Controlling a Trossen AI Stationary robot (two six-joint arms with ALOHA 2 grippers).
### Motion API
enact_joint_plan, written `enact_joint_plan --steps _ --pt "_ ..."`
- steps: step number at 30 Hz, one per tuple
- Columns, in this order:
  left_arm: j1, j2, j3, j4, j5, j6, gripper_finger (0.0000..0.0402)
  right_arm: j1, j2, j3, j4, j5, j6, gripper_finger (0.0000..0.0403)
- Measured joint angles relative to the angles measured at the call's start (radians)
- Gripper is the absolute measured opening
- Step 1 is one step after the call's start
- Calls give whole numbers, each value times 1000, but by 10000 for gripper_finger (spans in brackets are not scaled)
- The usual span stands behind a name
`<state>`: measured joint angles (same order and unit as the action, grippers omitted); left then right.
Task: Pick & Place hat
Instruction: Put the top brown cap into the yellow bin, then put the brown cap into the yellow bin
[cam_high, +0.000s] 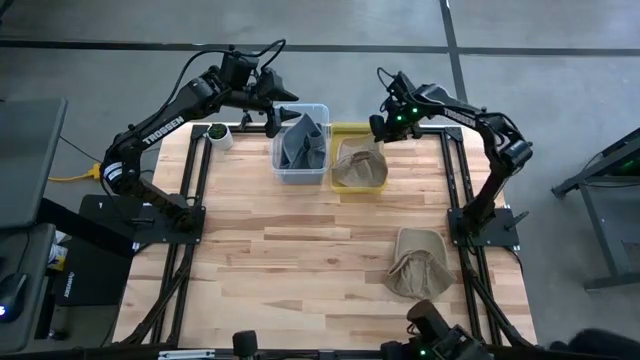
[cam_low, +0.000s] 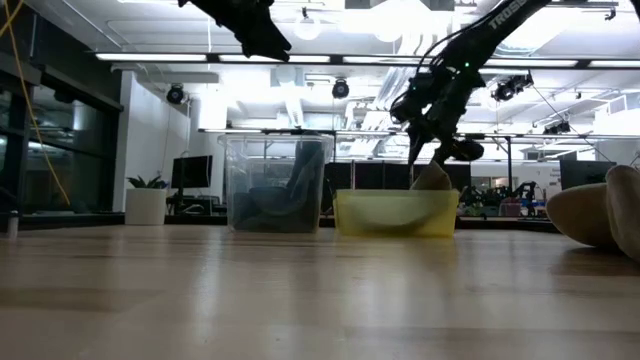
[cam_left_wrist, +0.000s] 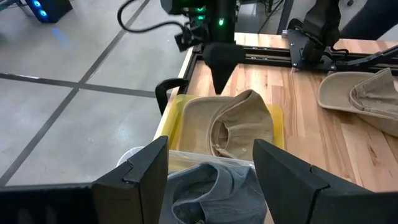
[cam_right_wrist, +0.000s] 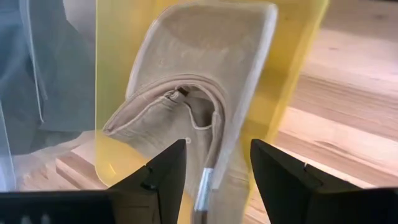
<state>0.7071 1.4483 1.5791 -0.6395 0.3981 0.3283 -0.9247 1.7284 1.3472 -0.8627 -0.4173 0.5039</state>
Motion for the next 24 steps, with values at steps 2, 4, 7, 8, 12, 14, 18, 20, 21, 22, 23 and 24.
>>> enact_joint_plan --steps 2,4,7,8,12,14,18,20,21,22,23,24 --pt "0 0 0 -1 0 0 208 -6 -23 0 -16 10 -16 174" --pt "0 0 0 -5 0 0 208 -6 -48 0 -37 22 -33 174" --pt "0 0 0 -10 0 -2 208 -4 -81 0 -50 28 -41 174" --pt "0 0 0 -10 0 -4 208 -4 -92 0 -55 27 -42 174" --pt "0 0 0 -11 1 -19 208 14 -143 0 -75 31 -61 174" --pt "0 0 0 -14 1 -24 208 27 -166 0 -85 36 -71 174" --pt "0 0 0 -15 -9 -46 208 53 -207 0 -103 51 -99 173" --pt "0 0 0 -15 -15 -49 208 68 -221 0 -109 69 -114 172" --pt "0 0 0 -15 -15 -52 208 74 -227 0 -115 71 -124 171" --pt "0 0 0 -15 -15 -58 208 80 -232 0 -122 70 -136 170" --pt "0 0 0 -15 -15 -67 208 88 -238 0 -129 70 -147 170" --pt "0 0 0 -15 -15 -71 208 95 -244 0 -137 70 -161 170"
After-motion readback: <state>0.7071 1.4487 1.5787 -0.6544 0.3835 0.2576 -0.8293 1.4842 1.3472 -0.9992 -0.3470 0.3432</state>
